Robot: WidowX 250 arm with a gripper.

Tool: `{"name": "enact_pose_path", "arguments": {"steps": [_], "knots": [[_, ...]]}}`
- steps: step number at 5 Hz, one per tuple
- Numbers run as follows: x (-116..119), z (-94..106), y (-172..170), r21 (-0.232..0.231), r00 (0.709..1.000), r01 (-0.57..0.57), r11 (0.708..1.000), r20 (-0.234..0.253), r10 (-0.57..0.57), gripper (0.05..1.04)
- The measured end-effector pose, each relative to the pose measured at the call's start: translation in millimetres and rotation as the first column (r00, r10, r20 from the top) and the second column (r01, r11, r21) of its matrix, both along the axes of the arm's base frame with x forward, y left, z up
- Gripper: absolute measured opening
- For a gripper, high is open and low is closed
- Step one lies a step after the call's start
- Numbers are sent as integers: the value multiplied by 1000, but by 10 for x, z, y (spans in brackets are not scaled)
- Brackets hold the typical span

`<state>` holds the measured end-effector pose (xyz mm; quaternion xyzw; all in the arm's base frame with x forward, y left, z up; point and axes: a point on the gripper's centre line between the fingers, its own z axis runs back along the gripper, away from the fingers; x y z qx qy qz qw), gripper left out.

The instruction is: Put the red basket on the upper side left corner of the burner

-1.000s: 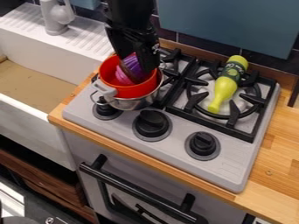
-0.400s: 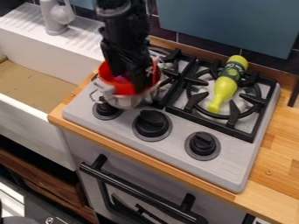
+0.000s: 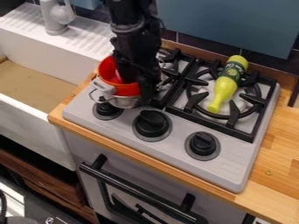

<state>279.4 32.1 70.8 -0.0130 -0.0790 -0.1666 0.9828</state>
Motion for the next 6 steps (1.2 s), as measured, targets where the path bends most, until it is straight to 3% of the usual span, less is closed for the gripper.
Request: {"name": "enact_pose_path", "arguments": {"steps": [1,2,3,4,5,6], "knots": [[-23,23,5,-28,1000,-10,1000,-23,9,381],[-50,29,3,-37,999,6,999,-37,-7,166],[-70,62,-11,-48,998,-6,999,-57,3,61],[-24,207,21,-44,999,-50,998,7,50,54],[168,369,52,-50,989,-124,991,81,128,54],[257,545,27,-77,985,-141,987,89,148,54]]}}
